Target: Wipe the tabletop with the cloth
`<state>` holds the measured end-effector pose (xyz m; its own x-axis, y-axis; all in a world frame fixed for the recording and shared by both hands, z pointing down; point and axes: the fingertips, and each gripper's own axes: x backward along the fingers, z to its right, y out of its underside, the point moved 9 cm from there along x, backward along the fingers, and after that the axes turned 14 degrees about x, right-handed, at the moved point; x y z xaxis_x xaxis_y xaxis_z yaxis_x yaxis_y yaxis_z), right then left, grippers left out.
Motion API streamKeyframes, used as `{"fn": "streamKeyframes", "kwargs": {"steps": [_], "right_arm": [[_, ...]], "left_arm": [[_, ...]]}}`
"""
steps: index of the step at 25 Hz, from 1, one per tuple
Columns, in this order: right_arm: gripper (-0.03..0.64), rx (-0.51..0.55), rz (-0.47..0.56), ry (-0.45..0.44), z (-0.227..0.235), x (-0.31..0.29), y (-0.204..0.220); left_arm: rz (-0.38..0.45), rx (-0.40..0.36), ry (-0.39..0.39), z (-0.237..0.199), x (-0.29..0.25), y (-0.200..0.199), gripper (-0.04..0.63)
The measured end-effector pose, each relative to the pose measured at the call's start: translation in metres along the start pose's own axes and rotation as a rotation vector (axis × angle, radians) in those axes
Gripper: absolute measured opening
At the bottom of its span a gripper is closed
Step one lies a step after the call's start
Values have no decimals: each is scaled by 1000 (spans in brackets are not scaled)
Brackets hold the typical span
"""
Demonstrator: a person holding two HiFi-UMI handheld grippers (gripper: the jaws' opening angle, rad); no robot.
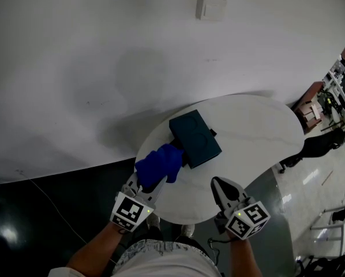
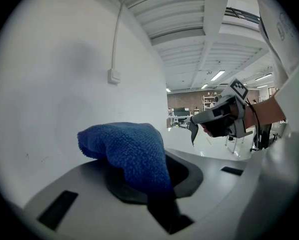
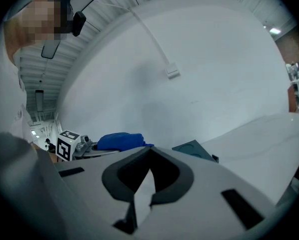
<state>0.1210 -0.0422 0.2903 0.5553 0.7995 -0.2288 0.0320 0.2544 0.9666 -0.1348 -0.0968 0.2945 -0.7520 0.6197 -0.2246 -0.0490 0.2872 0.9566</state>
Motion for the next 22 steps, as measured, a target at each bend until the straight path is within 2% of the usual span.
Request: {"fn": "streamKeyframes", "kwargs": {"steps": [22], "right_arm": [[5, -8, -5, -2, 3, 8, 7]], "left_arm": [[-13, 14, -18, 6, -2, 6, 72]]}}
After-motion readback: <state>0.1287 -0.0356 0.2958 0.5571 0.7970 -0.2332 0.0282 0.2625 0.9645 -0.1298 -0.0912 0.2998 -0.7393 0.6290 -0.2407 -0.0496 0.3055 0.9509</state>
